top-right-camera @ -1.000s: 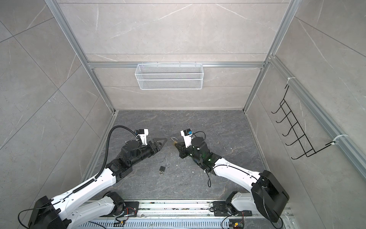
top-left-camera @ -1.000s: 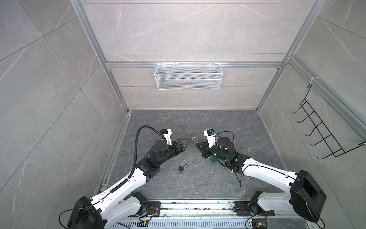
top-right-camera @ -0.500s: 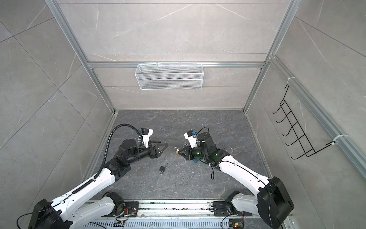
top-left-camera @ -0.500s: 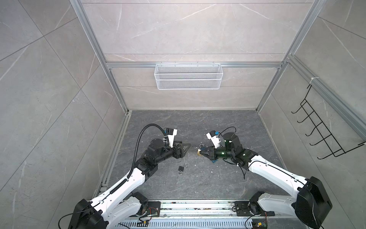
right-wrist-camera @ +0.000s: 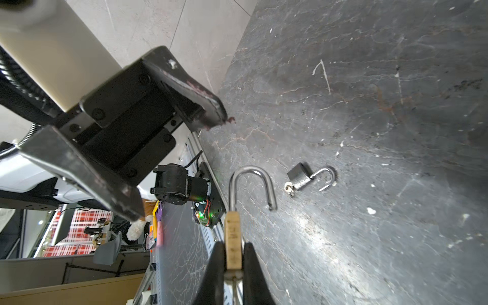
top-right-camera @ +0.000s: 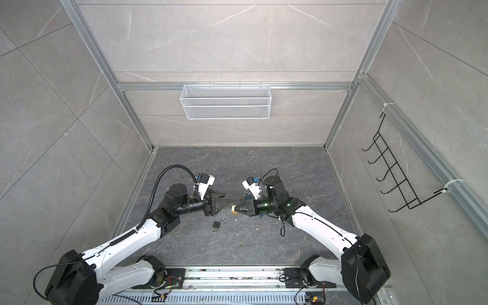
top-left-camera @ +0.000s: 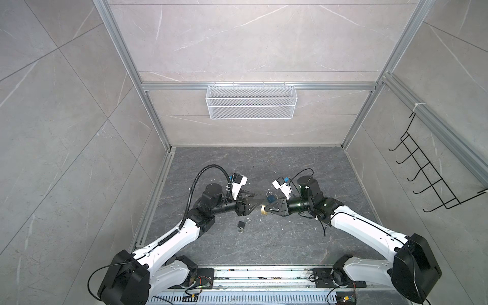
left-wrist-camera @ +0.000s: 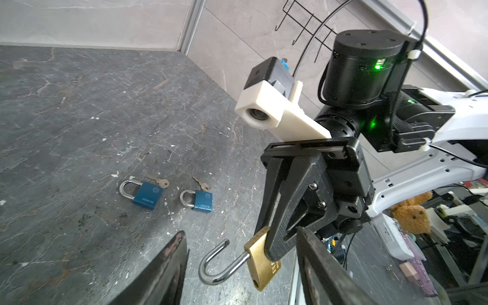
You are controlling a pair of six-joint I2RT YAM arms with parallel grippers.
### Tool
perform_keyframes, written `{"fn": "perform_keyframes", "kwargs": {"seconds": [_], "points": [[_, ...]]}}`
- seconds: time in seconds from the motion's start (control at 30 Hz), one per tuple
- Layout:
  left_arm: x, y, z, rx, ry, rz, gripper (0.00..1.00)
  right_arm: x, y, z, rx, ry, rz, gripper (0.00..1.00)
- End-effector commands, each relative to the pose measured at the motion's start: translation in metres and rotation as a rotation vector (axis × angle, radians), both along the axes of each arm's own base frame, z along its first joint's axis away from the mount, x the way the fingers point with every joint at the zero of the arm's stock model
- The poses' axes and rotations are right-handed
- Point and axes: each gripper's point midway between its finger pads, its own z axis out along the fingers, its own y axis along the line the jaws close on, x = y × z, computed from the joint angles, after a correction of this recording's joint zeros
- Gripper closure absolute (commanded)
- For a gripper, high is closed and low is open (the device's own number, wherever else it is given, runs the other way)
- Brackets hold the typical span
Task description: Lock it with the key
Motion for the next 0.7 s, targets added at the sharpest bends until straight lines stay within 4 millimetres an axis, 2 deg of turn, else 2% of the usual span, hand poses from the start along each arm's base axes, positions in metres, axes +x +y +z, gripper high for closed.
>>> {"fn": "perform_keyframes", "kwargs": {"seconds": [0.0, 0.17, 0.5, 0.67], "points": [[-0.01, -0.006, 0.016, -0.066, -0.048, -0.083, 0.34, 0.0, 0.006, 0.017, 0.073, -0.01, 0.035, 1.0], [-0.017, -0.011, 0.015, -0.092, -0.024, -0.153, 0.35, 0.004, 0.004, 0.024, 0.093, -0.027, 0.024, 1.0], [-0.021, -0.014, 0.016, -0.111, 0.013, -0.205, 0.49, 0.008, -0.001, 0.035, 0.125, -0.044, 0.014, 1.0], [-0.02, -0.014, 0.013, -0.109, 0.029, -0.202, 0.53, 0.006, -0.004, 0.044, 0.149, -0.071, 0.013, 1.0]]}}
